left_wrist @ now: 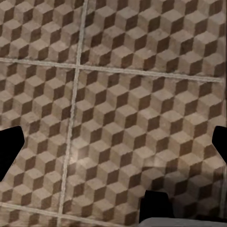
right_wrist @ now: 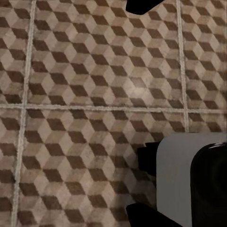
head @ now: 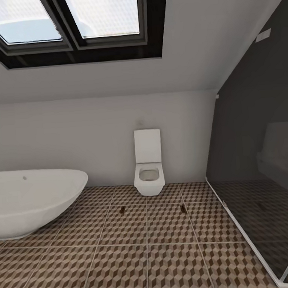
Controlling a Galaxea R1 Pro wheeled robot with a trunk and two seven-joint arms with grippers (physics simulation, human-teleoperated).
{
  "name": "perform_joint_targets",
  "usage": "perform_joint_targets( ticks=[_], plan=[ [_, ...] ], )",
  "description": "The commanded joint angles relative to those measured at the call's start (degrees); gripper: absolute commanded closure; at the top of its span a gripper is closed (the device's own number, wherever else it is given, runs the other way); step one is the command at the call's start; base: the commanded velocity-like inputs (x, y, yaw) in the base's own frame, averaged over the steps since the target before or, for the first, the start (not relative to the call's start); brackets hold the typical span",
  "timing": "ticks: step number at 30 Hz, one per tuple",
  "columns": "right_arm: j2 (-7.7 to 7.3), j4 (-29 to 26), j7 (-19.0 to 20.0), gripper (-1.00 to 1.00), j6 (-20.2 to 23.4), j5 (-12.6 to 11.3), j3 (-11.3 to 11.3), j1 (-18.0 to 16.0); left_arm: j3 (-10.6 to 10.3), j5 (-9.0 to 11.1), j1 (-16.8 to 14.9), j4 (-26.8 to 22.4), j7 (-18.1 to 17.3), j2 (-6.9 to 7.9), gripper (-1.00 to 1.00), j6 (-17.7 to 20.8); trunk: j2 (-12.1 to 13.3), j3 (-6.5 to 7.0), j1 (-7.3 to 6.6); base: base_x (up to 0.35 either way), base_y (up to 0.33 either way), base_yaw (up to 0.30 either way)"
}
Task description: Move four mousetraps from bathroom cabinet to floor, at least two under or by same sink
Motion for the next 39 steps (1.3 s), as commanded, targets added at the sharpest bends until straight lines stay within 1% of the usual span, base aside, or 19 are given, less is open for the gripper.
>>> perform_joint_targets(
  ticks=[1,4,5,10,17,21,24,30,34,39],
  plan=[
    [0.26,0.18,-0.15,-1.0,-0.29,0.58,-0.38,0.41,-0.49,0.51,0.48,0.04,-0.19,-0.14,-1.0,-0.07,0.38,0.13,-0.23,0.0,0.0,0.0],
    [1.12,0.18,-0.03,-1.0,-0.25,0.58,-0.38,1.73,-0.49,0.49,1.93,0.04,-0.6,-0.55,-1.0,0.08,1.59,0.67,-0.89,0.0,0.0,0.0],
    [1.12,0.18,-0.03,-1.0,-0.25,0.58,-0.38,1.73,-0.49,0.49,1.93,0.04,-0.6,-0.55,-1.0,0.08,1.99,0.85,-1.11,0.0,0.0,0.0],
    [2.35,0.18,0.08,-1.0,-0.19,0.56,-0.38,3.3,-0.49,0.47,3.92,0.04,-0.92,-1.28,-1.0,0.09,3.99,1.75,-2.21,0.0,0.0,0.0],
    [3.26,0.18,0.16,-1.0,-0.26,0.52,-0.38,5.36,-0.44,0.46,5.93,0.04,-1.08,-1.75,-1.0,0.05,6.8,3.0,-3.74,0.0,0.0,0.0],
    [3.66,0.18,0.03,-1.0,-0.32,0.47,-0.38,5.92,-0.42,0.46,6.67,0.04,-1.1,-1.96,-1.0,0.03,8.4,3.72,-4.62,0.0,0.0,0.0],
    [3.91,0.18,-0.04,-1.0,-0.3,0.44,-0.38,6.23,-0.41,0.46,7.39,0.04,-1.11,-2.51,-1.0,-0.04,9.61,4.26,-5.28,0.0,0.0,0.0],
    [4.21,0.18,-0.09,-1.0,-0.23,0.41,-0.38,6.46,-0.4,0.46,8.78,0.03,-1.12,-4.13,-1.0,-0.16,12.01,5.34,-6.6,0.0,0.0,0.0],
    [4.31,0.18,-0.09,-1.0,-0.21,0.41,-0.38,6.51,-0.4,0.46,9.87,0.0,-1.12,-5.24,-1.0,-0.38,12.01,5.34,-6.6,0.0,0.0,0.0],
    [4.32,0.18,0.07,-1.0,-0.21,0.31,-0.38,6.53,-0.4,0.44,10.46,-0.02,-1.08,-5.97,-1.0,-0.67,12.01,5.34,-6.6,0.0,0.0,0.0]
  ],
)
